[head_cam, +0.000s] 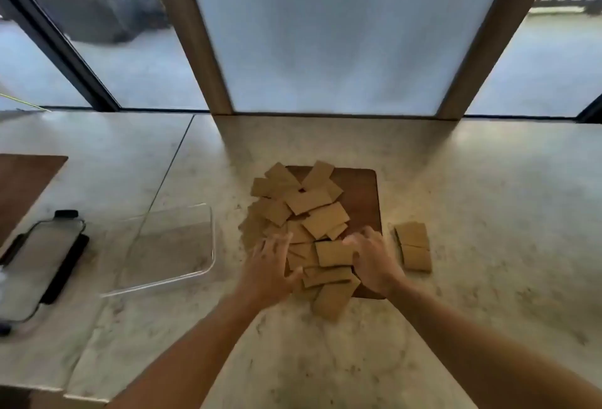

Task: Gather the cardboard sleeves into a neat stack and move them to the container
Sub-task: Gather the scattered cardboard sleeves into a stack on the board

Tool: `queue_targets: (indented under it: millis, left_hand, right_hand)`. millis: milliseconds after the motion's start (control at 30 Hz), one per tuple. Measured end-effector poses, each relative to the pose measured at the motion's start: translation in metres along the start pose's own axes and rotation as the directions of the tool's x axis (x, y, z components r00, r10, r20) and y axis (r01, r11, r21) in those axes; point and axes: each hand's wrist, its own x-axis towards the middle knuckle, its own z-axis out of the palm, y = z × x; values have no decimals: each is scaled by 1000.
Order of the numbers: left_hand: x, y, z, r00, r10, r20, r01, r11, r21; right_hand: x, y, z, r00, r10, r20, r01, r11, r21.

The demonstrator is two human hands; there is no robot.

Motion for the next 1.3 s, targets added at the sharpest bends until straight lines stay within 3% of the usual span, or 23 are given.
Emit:
queue_targets:
  millis: [167,300,433,500,600,700,800,900,1000,1067,1100,1167,1200,1300]
  left_hand:
    - [-7,-24,31,999,-22,36,22,1000,-13]
    - [-2,-36,42,1000,-1,7,2,995,-104]
    - [0,-45,52,996,-6,-89,-14,975,-220]
    - [1,-44,53,989,-15,-148,-26,961,-276]
    - [6,-41,51,992,4,-129,-51,928,-368]
    - [10,-38,49,996,53,-72,-79,900,-428]
    - [9,-37,52,996,70,-56,-88,897,-434]
    - [8,-37,54,1000,27,-6,-27,899,-438]
    - [9,-30,54,995,-53,87,88,873,-480]
    - [12,-22,51,979,-123,160,194,799,-569]
    - [14,-17,50,966,-150,211,254,713,-654]
    - [18,-9,47,933,-160,323,359,479,-801]
    - [21,-6,46,915,-140,378,402,380,-833]
    - [21,2,45,883,-46,467,469,120,-875]
  right_hand:
    - [11,-3,28,987,154,-54,-157,985,-65]
    - [26,-11,35,975,190,114,-170,971,-169]
    - [24,-9,48,935,340,96,-328,936,-126]
    - [21,-4,48,940,331,85,-316,937,-149]
    - [18,3,47,984,160,80,-134,956,-262]
    - [23,11,45,985,116,127,-92,980,-178]
    - [33,13,38,978,166,130,-150,981,-120]
    - [39,15,31,960,241,145,-238,971,-35]
    - [32,17,26,942,284,179,-313,936,163]
    - [25,14,24,929,294,226,-351,893,282]
    - [20,13,23,914,284,291,-384,839,386]
    - [12,8,23,848,180,498,-494,607,623]
    - [9,3,22,815,109,569,-531,534,658]
    - [4,-13,32,808,72,585,-527,534,661]
